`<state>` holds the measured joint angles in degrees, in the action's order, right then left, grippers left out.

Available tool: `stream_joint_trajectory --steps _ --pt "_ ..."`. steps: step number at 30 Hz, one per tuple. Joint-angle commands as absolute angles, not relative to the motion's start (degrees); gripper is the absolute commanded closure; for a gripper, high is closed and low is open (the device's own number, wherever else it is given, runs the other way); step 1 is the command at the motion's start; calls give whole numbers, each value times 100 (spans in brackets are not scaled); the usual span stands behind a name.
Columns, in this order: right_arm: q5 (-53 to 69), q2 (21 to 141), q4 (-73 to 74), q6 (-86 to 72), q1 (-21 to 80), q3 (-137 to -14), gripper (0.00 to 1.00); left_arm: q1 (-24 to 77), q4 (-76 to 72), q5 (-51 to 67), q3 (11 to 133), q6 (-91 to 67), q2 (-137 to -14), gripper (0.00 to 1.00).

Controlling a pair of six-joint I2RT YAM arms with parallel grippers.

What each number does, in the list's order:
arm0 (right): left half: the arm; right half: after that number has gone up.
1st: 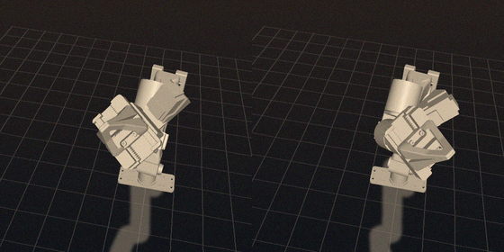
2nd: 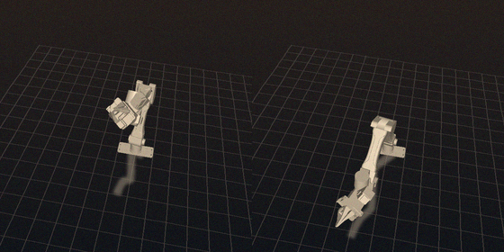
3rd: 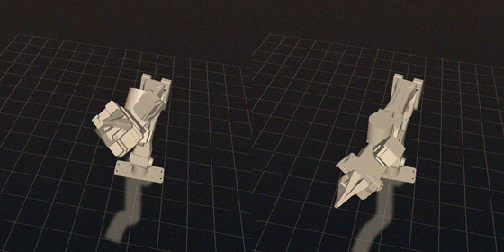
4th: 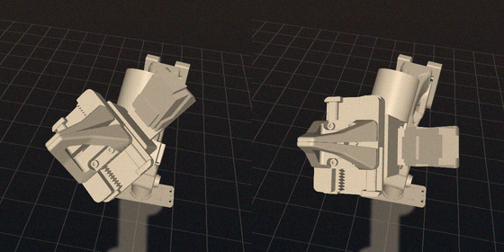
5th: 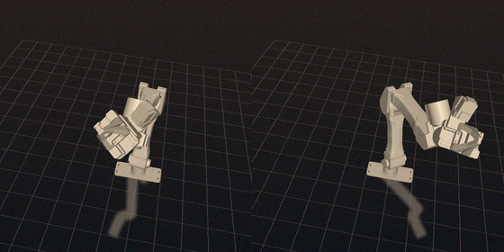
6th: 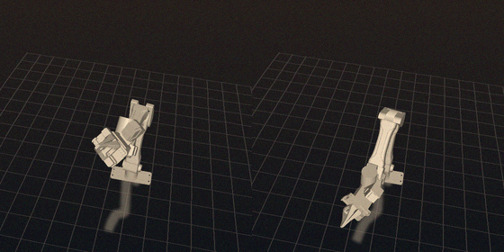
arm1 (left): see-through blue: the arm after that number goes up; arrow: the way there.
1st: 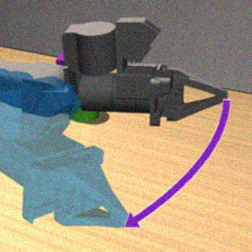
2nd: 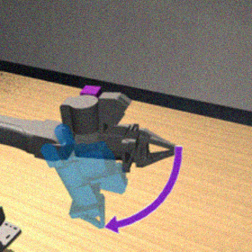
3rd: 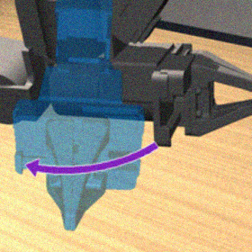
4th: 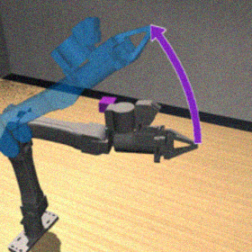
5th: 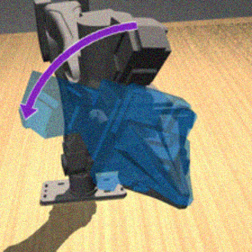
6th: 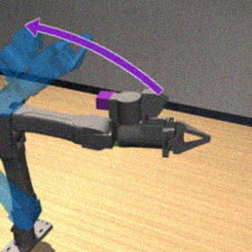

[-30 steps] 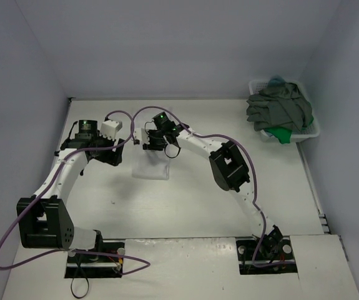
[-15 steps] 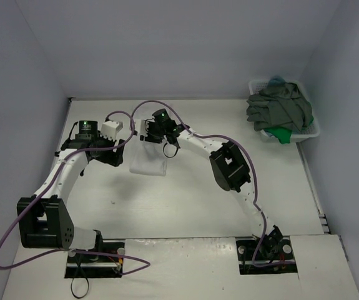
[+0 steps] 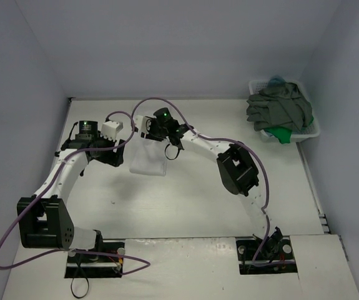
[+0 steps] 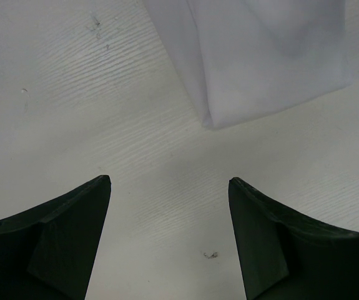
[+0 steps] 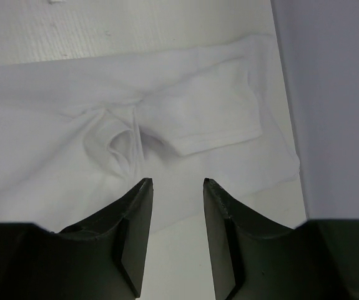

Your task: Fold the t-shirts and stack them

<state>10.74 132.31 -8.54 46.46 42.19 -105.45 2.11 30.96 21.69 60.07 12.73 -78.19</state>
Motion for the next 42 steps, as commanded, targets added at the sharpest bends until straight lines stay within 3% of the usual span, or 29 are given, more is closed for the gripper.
stream_joint_trajectory --steps 1,8,15,28,42 --pt "1309 12200 -589 4422 4333 -10442 65 167 2900 2312 6065 1187 -7576 30" --pt "1415 11856 -194 4438 4386 -9923 68 141 2892 2303 6047 1187 -7515 29" --pt "1599 12417 174 4378 4272 -10116 84 88 2927 2329 6073 1178 -7515 30" --pt "1846 13210 396 4131 4017 -10679 85 -148 2900 2329 6196 1134 -7524 30" --pt "337 13464 -773 4175 4095 -10450 76 -193 2927 2382 6187 1108 -7427 30"
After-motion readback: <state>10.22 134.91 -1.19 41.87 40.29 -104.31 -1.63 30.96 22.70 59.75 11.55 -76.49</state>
